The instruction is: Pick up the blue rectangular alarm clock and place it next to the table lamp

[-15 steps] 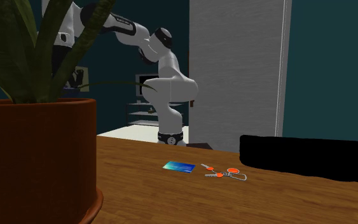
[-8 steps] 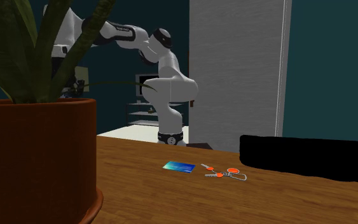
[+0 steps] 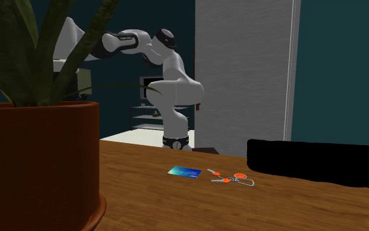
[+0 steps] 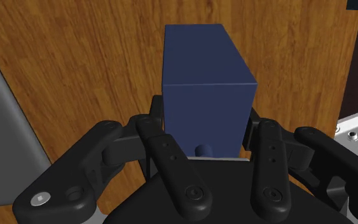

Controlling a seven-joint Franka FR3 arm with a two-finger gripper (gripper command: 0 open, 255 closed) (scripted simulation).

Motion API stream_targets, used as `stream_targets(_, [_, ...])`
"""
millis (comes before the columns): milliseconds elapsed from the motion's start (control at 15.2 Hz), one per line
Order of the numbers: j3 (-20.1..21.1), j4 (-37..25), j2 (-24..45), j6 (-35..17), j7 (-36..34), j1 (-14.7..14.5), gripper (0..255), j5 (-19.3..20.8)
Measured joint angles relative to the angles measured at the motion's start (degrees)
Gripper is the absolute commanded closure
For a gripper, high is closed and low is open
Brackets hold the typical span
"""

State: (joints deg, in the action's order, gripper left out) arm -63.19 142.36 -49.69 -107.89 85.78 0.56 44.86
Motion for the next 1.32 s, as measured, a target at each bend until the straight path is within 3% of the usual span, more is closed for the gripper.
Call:
stream_targets(462, [-5.07,2.73,1.46,-5.27,-0.79,-1.22,255,3.15])
stream_targets(858, [-5.45,2.79,1.55,-5.72,-0.83,-1.28,255,3.51])
stream_targets(924, [-5.44,2.8,1.55,-5.71,-0.84,-1.27,0,3.51])
stream_targets(1320, [-5.54,2.94,1.58,-5.74,-0.87,-1.36,0,3.46])
